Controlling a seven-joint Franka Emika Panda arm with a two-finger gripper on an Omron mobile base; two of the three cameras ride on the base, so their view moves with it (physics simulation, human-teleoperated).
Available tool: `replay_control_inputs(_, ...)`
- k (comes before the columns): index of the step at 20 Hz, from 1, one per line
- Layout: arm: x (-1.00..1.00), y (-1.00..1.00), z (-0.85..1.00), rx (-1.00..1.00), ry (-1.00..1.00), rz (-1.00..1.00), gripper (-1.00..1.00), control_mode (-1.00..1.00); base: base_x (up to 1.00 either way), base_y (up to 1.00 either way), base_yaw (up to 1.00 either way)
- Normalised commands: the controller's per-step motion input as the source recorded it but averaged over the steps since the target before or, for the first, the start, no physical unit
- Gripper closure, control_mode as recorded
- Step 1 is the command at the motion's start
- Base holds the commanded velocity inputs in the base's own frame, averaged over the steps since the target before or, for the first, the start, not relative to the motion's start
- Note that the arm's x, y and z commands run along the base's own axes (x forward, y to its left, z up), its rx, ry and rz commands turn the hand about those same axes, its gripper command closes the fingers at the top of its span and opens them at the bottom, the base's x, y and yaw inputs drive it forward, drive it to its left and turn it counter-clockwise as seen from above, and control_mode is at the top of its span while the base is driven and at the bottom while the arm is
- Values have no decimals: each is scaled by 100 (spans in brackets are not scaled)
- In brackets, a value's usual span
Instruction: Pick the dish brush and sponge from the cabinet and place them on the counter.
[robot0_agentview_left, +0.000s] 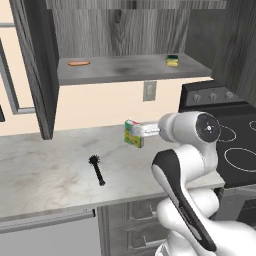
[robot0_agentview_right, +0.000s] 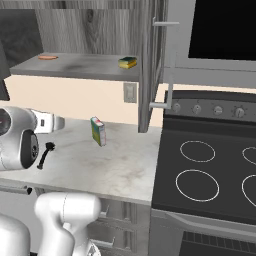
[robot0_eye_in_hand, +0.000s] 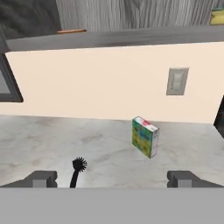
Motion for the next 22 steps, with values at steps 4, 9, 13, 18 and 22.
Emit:
replay_control_inputs(4,-20,-24,47,1,4,0,-100,-100,0,0,0)
replay_control_inputs(9,-22,-14,25,0,0,-1,-100,-100,0,0,0)
replay_control_inputs(13,-22,-14,22,0,11,-5,-100,-100,0,0,0)
replay_control_inputs(18,-16,-14,20,0,14,-4,-100,-100,0,0,0)
replay_control_inputs(22,-12,-18,28,0,14,-4,-100,-100,0,0,0)
